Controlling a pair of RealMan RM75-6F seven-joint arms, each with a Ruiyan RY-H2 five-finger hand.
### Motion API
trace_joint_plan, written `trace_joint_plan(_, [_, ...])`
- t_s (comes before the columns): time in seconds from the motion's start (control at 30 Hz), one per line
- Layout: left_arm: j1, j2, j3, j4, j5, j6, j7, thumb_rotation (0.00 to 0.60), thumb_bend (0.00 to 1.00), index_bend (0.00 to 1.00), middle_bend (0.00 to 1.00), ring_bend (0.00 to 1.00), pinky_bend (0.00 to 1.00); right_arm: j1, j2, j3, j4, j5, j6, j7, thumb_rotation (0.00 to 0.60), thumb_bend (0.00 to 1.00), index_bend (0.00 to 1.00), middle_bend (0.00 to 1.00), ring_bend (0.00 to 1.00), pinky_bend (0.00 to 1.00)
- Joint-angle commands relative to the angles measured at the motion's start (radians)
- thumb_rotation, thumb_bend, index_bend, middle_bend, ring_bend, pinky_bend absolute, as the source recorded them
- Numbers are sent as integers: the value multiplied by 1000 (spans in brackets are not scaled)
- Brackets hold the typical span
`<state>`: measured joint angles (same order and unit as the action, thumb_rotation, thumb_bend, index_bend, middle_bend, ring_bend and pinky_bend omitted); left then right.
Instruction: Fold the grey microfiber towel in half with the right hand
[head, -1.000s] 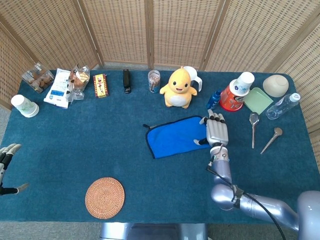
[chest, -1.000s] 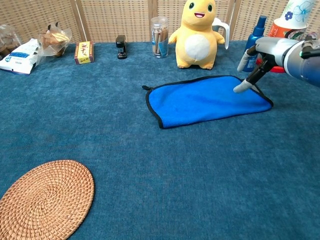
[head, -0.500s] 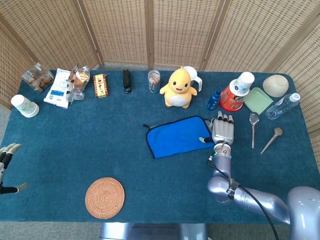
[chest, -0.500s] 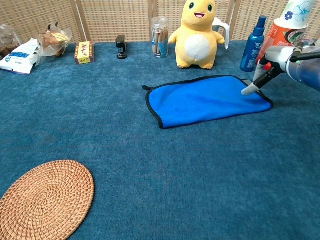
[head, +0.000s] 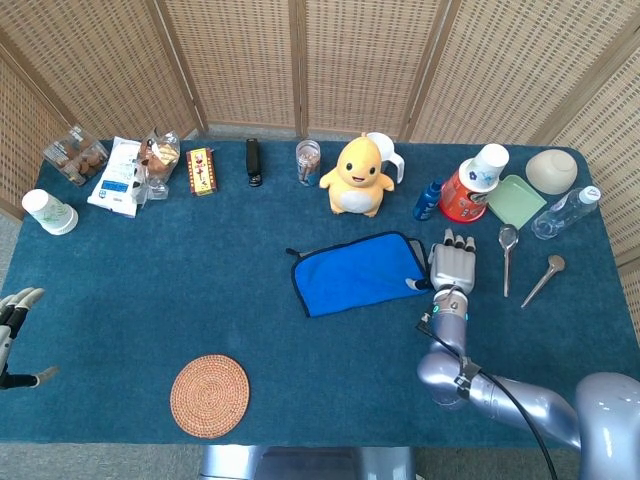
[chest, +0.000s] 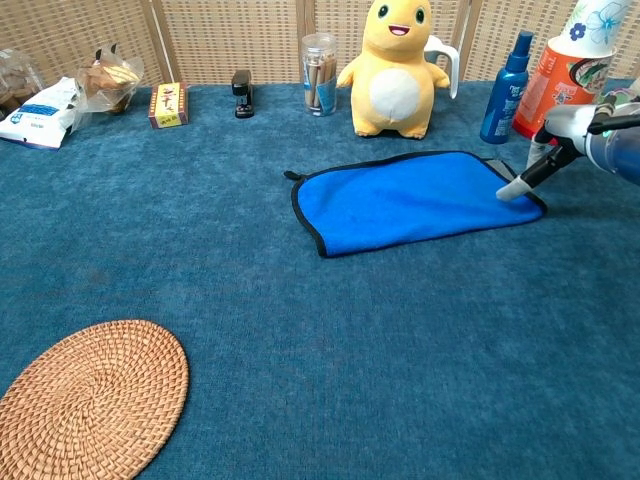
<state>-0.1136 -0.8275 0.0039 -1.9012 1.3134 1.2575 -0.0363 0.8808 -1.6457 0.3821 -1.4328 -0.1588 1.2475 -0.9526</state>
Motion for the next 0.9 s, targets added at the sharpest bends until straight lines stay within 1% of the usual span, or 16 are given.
trace_joint_plan(0.03, [-1, 0, -1, 1, -2, 0, -1, 600, 102, 0, 0, 0, 0, 8, -3, 9, 14, 33, -1, -25, 351, 0, 396, 0, 0, 89])
trace_joint_plan(0.13, [-2, 1, -1, 2, -3, -3, -4, 600, 103, 0, 0, 0, 0, 15, -6, 20, 25, 66, -3, -45, 341, 0, 394, 0, 0, 88])
trace_joint_plan(0.37, [-3, 2, -1, 3, -4, -6, -7, 600, 104, 0, 0, 0, 0, 22, -12, 25, 35, 87, -5, -66, 334, 0, 398, 0, 0, 88])
trace_joint_plan(0.67, [-3, 4, -1, 2, -1, -5, -10, 600, 103, 0, 0, 0, 0, 26, -24, 39, 44, 100, -16, -63, 335, 0, 454, 0, 0, 88])
trace_joint_plan(0.73, [-2, 4, -1, 3, -2, -5, -11, 600, 103, 0, 0, 0, 0, 25, -30, 41, 51, 94, -24, -53, 359, 0, 476, 0, 0, 88])
trace_joint_plan(0.77, [-2, 4, -1, 3, -2, -5, -12, 600, 103, 0, 0, 0, 0, 25, -33, 41, 55, 92, -27, -50, 392, 0, 488, 0, 0, 88])
trace_joint_plan(0.83, [-2, 4, -2, 4, -4, -5, -14, 600, 103, 0, 0, 0, 0, 24, -38, 40, 62, 86, -31, -43, 488, 0, 506, 0, 0, 88])
trace_joint_plan(0.87, [-2, 5, -2, 4, -4, -5, -15, 600, 103, 0, 0, 0, 0, 24, -41, 40, 66, 81, -32, -39, 553, 0, 520, 0, 0, 88])
trace_joint_plan(0.9, [-2, 5, -2, 5, -4, -5, -15, 600, 102, 0, 0, 0, 0, 23, -45, 39, 73, 73, -34, -31, 584, 0, 530, 0, 0, 88])
